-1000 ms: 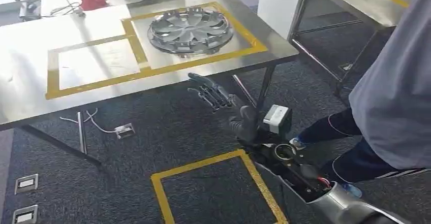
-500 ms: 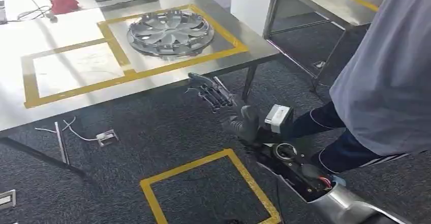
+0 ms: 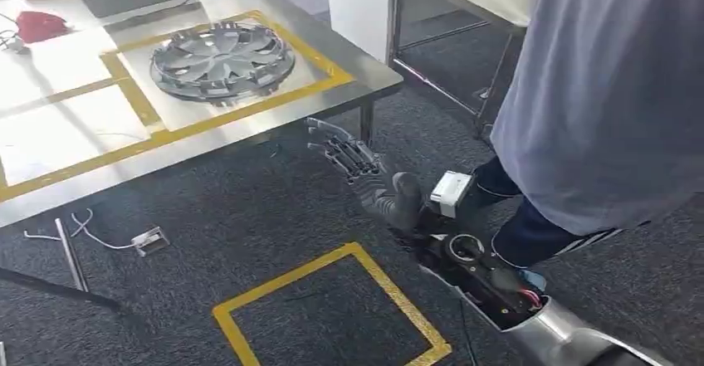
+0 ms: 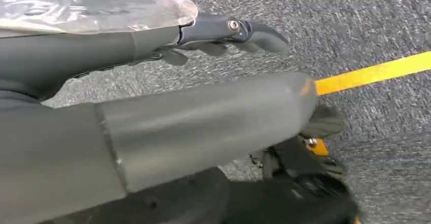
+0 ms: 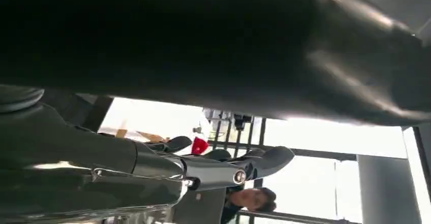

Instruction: Take the parts from the cabinet and place them on the table.

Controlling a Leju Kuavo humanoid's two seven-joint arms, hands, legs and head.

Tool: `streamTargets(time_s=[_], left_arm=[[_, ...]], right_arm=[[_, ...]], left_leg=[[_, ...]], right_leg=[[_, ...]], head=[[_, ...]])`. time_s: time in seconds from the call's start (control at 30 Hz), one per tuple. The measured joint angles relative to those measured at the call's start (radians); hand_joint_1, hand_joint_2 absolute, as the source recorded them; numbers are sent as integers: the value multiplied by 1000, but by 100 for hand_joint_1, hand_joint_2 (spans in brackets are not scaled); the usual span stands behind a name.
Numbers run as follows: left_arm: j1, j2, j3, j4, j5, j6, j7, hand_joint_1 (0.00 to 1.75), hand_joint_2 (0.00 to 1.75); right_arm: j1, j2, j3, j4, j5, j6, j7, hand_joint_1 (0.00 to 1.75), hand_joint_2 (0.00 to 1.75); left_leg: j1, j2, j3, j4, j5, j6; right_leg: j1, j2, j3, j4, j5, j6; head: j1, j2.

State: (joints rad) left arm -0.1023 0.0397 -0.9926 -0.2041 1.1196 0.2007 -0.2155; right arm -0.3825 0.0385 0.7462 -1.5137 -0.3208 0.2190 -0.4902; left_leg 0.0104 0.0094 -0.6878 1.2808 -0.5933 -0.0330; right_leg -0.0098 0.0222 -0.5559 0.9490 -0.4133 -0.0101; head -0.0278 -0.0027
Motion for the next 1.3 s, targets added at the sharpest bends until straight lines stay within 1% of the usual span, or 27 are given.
streamTargets(time_s=[0.03, 0.07, 0.13, 0.17, 0.2, 0.3, 0.33, 0.37, 0.4, 0.47, 0.5, 0.53, 0.57, 0.63, 0.67, 0.7, 0.83, 0.87, 0.9, 0.93, 1.0, 1.03, 1.07, 1.1, 1.17, 1.2, 1.3], left_arm=[[2, 0, 0, 0, 0, 0, 0, 0, 0], [2, 0, 0, 0, 0, 0, 0, 0, 0], [2, 3, 0, 0, 0, 0, 0, 0, 0], [2, 3, 0, 0, 0, 0, 0, 0, 0], [2, 3, 0, 0, 0, 0, 0, 0, 0], [-3, 3, 0, 0, -3, 0, 0, 0, 0], [-4, 1, 0, 0, -3, 0, 0, 0, 0], [-4, 0, 0, 0, -5, 0, 0, 0, 0], [-4, 0, 0, 0, -6, 0, 0, 0, 0], [-2, 0, 0, 0, -7, -2, 0, 0, 0], [-2, 2, 0, 0, -8, -2, 0, 0, 0], [-2, 2, 0, 0, -9, -2, 0, 0, 0], [-2, 2, 0, 0, -9, -2, 1, 0, 0], [-3, 1, 0, 0, -10, -3, 2, 0, 0], [-4, 0, 0, 0, -11, -3, 2, 0, 0], [-3, 0, 0, 0, -11, -3, 2, 0, 0], [-4, 0, 0, 0, -13, -3, 3, 0, 0], [-4, 2, 0, 0, -13, -3, 4, 0, 0], [-3, 1, -1, 0, -13, -3, 4, 0, 0], [-3, 1, -1, 0, -14, -3, 4, 0, 0], [-2, 1, -1, 0, -14, -3, 5, 0, 0], [0, 1, -1, 0, -14, -3, 5, 0, 0], [1, 1, -1, 0, -14, -3, 5, 0, 0], [1, 2, -1, 0, -14, -3, 5, 0, 0], [1, 5, -1, 0, -14, -3, 5, 0, 0], [1, 5, -1, 0, -14, -3, 5, 0, 0], [-3, 4, -1, 0, -14, -3, 5, 0, 0]], right_arm=[[1, 0, 0, 0, 0, -1, 0, 0, 0], [2, 0, 0, 0, 0, -1, 0, 0, 0], [1, 0, 0, 0, 2, -1, 0, 0, 0], [1, 0, 0, -1, 3, -1, -1, 0, 0], [1, 0, 0, -1, 3, -2, 0, 0, 0], [2, 0, 0, -1, 3, -3, 0, 0, 0], [2, 0, -1, -2, 4, -6, 0, 0, 0], [3, 0, -2, -5, 6, -10, 0, 0, 0], [1, -1, -3, -8, 10, -13, 2, 0, 0], [4, -1, -3, -11, 12, -15, 5, 0, 0], [6, -2, -3, -11, 13, -18, 6, 0, 0], [10, -4, -4, -11, 14, -22, 7, 0, 0], [12, -5, -4, -11, 14, -23, 8, 0, 0], [12, -5, -5, -16, 15, -26, 9, 0, 0], [12, -6, -6, -21, 18, -29, 9, 0, 0], [12, -6, -7, -25, 18, -31, 9, 0, 0], [18, -9, -9, -37, 21, -35, 14, 0, 0], [18, -9, -9, -41, 21, -35, 15, 0, 0], [16, -10, -9, -44, 21, -35, 15, 0, 0], [17, -10, -9, -44, 21, -35, 16, 0, 0], [22, -11, -9, -44, 22, -35, 16, 0, 0], [25, -11, -9, -44, 22, -35, 17, 0, 0], [27, -11, -9, -44, 22, -35, 17, 0, 0], [28, -11, -9, -44, 22, -35, 17, 0, 0], [28, -11, -9, -47, 22, -40, 17, 0, 0], [28, -11, -9, -50, 23, -42, 17, 0, 0], [31, -12, -9, -53, 29, -47, 18, 0, 0]], left_leg=[[0, 0, -8, 7, 12, 1], [2, -1, 11, -40, 49, 2], [6, -14, 101, -236, 151, 7], [9, -45, 136, -319, 175, 8], [4, -51, 143, -331, 167, 9], [-2, -35, 139, -325, 166, 22], [6, -28, 142, -333, 171, 31], [6, -18, 145, -337, 173, 37], [4, -14, 144, -338, 173, 45], [-1, 1, 143, -337, 171, 48], [-2, 8, 142, -337, 171, 49], [-4, 16, 143, -337, 170, 50], [-5, 22, 144, -336, 170, 50], [-7, 35, 148, -335, 167, 49], [-8, 40, 150, -334, 165, 46], [-17, 44, 148, -327, 161, 40], [-17, 71, 154, -333, 162, 25], [-11, 50, 151, -321, 150, 18], [-10, 18, 131, -273, 114, 12], [-8, 5, 96, -196, 70, 7], [-4, -1, 14, -20, 0, 1], [-4, -1, -3, 12, -1, 0], [-3, -1, 6, -11, 24, 0], [-1, -2, 37, -77, 66, 0], [7, -26, 132, -281, 163, 0], [10, -56, 153, -327, 155, 1], [1, -41, 146, -328, 160, 15]], right_leg=[[0, 10, 1, 0, 0, 0], [-1, 21, 2, 0, 0, 0], [-3, 41, 5, 2, -1, 3], [-4, 47, 5, 3, -3, 7], [2, 55, 0, 7, -3, 15], [-2, 70, -2, 1, 1, 31], [0, 72, -5, 2, -1, 39], [0, 31, -12, 27, -20, 41], [2, 3, -41, 88, -60, 45], [0, -11, -120, 261, -142, 51], [0, -12, -154, 335, -166, 52], [0, -13, -165, 356, -163, 52], [0, -14, -148, 321, -135, 50], [2, -24, -57, 144, -48, 42], [6, -52, -8, 51, -14, 34], [17, -77, 8, 11, -21, 26], [13, -39, 2, 2, -8, 6], [6, -33, 9, -4, -2, 3], [3, -26, 7, -5, 1, -2], [3, -21, 5, -5, 3, -4], [3, -6, 2, -5, 3, -5], [3, 4, 2, -5, 3, -4], [1, 13, 3, -4, 3, -4], [0, 23, 5, -3, 3, -3], [-2, 42, 6, 0, 2, 2], [1, 47, 0, 2, 3, 8], [0, 66, -7, 1, 8, 26]], head=[[0, 0], [0, 0], [0, 0], [-1, 0], [-2, 0], [0, 0], [0, 0], [0, 0], [5, 0], [6, 0], [6, 0], [6, 0], [6, 0], [6, 0], [6, 0], [6, 0], [5, 0], [5, 0], [3, 0], [1, 0], [0, 0], [0, 0], [0, 0], [0, 0], [0, 0], [0, 0], [2, 0]])
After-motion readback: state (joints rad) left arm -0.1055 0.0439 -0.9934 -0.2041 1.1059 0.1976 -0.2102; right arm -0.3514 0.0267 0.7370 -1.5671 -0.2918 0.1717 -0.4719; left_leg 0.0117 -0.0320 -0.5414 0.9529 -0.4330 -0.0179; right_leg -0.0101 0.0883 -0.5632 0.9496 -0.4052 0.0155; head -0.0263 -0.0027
